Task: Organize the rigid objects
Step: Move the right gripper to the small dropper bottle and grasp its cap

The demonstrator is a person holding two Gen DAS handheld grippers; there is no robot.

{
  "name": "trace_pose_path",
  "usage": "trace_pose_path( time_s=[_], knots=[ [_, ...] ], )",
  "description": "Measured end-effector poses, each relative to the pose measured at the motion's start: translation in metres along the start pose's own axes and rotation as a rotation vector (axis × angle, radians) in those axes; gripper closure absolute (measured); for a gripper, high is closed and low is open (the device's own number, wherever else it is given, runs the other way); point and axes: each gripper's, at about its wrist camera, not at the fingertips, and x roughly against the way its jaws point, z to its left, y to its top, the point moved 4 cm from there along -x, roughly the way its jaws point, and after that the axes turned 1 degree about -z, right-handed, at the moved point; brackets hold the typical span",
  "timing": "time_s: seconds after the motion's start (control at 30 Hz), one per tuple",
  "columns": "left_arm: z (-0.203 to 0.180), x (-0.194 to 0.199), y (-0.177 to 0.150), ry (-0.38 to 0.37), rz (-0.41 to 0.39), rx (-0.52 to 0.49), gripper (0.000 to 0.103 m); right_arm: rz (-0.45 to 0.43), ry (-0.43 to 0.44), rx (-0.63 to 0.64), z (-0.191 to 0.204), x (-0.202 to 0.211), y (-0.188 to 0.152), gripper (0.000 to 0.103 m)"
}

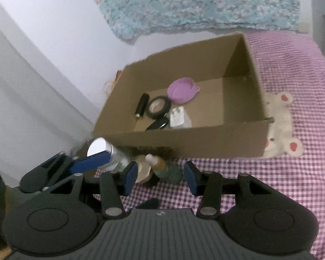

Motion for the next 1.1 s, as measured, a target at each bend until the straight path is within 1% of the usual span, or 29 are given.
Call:
trace_pose_path(
  time_s=[0.03, 0.1, 0.13, 0.3, 0.4, 0.47, 0.67, 0.7, 0.73, 0.77, 0.83, 0.9, 0.93, 0.97, 1.1],
  knots=[
    [-0.001, -0.003, -0.003, 0.008, 0.000, -0.006, 0.027, 0.007, -0.008, 0.015, 0.004, -0.005, 0.001, 0.053],
    [-0.002, -0.011, -0.005, 0.015, 0.013, -0.011, 0.029, 0.015, -0.019, 0.044, 0.009, -0.014, 0.002, 0.054],
    [-0.001, -0.016, -0.006, 0.014, 0.016, -0.011, 0.033, 0.017, -0.021, 0.055, 0.012, -0.019, 0.002, 0.056],
    [0.001, -0.031, -0.009, 0.021, 0.038, -0.011, 0.046, 0.034, -0.017, 0.092, 0.019, -0.036, 0.004, 0.062],
    [0.001, -0.038, -0.011, 0.032, 0.048, -0.013, 0.048, 0.046, -0.009, 0.109, 0.021, -0.043, 0.005, 0.066],
    [0.000, -0.041, -0.013, 0.033, 0.055, -0.015, 0.049, 0.055, -0.004, 0.121, 0.022, -0.047, 0.006, 0.071],
    [-0.002, -0.047, -0.016, 0.051, 0.058, -0.034, 0.051, 0.074, -0.003, 0.139, 0.021, -0.058, 0.009, 0.078],
    [-0.004, -0.048, -0.016, 0.054, 0.058, -0.039, 0.053, 0.076, 0.001, 0.143, 0.021, -0.060, 0.010, 0.079],
    [-0.005, -0.048, -0.017, 0.059, 0.056, -0.043, 0.057, 0.078, 0.003, 0.146, 0.021, -0.061, 0.010, 0.081],
    [-0.004, -0.047, -0.017, 0.068, 0.054, -0.048, 0.060, 0.080, 0.005, 0.150, 0.021, -0.062, 0.010, 0.084],
    [-0.003, -0.046, -0.017, 0.090, 0.048, -0.052, 0.074, 0.076, 0.005, 0.153, 0.021, -0.062, 0.010, 0.085],
    [0.000, -0.043, -0.015, 0.077, 0.041, -0.028, 0.076, 0.068, -0.004, 0.159, 0.021, -0.060, 0.012, 0.088],
    [0.001, -0.042, -0.013, 0.071, 0.036, -0.018, 0.081, 0.068, 0.000, 0.157, 0.021, -0.060, 0.012, 0.092],
    [0.000, -0.039, -0.012, 0.072, 0.027, -0.015, 0.083, 0.071, -0.004, 0.154, 0.021, -0.059, 0.012, 0.092],
    [-0.004, -0.033, -0.010, 0.058, 0.016, -0.011, 0.084, 0.070, -0.017, 0.152, 0.021, -0.054, 0.013, 0.092]
  ],
)
